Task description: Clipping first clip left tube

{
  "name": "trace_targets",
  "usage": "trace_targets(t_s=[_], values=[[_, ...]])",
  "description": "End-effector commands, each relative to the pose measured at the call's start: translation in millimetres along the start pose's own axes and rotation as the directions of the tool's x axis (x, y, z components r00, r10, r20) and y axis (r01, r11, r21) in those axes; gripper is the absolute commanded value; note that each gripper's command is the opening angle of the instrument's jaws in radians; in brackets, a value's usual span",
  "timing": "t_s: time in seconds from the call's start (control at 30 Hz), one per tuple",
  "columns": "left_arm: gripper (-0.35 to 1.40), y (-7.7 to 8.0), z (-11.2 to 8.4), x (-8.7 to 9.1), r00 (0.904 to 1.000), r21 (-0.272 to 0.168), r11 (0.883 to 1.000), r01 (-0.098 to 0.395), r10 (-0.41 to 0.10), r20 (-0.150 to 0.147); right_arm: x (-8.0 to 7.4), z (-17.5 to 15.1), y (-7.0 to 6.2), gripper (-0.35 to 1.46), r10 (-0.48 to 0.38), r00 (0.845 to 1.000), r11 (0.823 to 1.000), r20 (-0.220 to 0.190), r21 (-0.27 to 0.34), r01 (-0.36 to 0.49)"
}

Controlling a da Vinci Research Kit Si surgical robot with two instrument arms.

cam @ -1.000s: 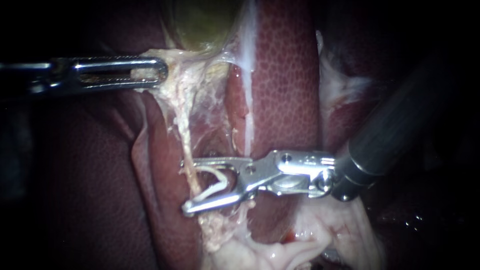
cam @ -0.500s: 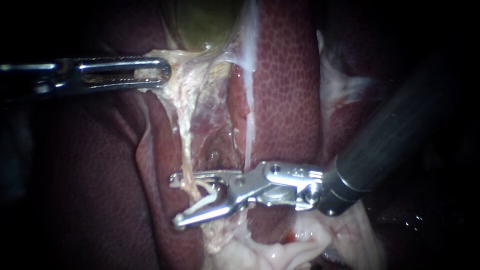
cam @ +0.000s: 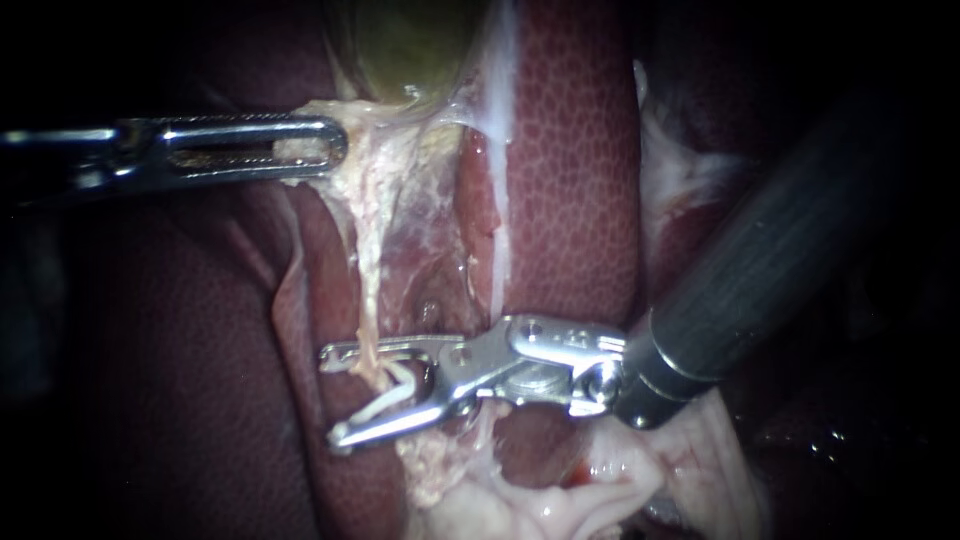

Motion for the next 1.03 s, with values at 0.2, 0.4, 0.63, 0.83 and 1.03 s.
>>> trace_targets(t_s=[0.2,0.4,0.63,0.83,1.03], values=[[-0.35,0.0,-0.1,0.0,1.0000,0.000,1.000,0.000,0.000,0.000,-0.2,-0.6,0.2,0.44,0.010,1.000,1.000,0.000,0.011,-0.010],[-0.35,0.0,0.0,0.0,1.0000,0.000,1.000,0.000,0.000,0.000,-0.4,-2.2,0.5,-0.35,0.050,0.999,0.999,0.011,0.015,-0.050],[-0.35,0.0,-0.2,0.0,1.0000,0.000,1.000,0.000,0.000,-0.001,-0.6,-2.5,0.8,-0.35,0.056,0.998,0.998,0.010,0.015,-0.056],[-0.35,0.0,-0.2,0.1,1.0000,0.001,1.000,-0.001,0.001,-0.001,-0.6,-2.6,0.8,-0.35,0.056,0.998,0.998,0.011,0.016,-0.056],[-0.35,0.0,-0.2,0.1,1.0000,0.001,1.000,-0.001,0.001,-0.001,-0.8,-2.7,1.1,-0.35,0.067,0.998,0.998,0.010,0.015,-0.067]])
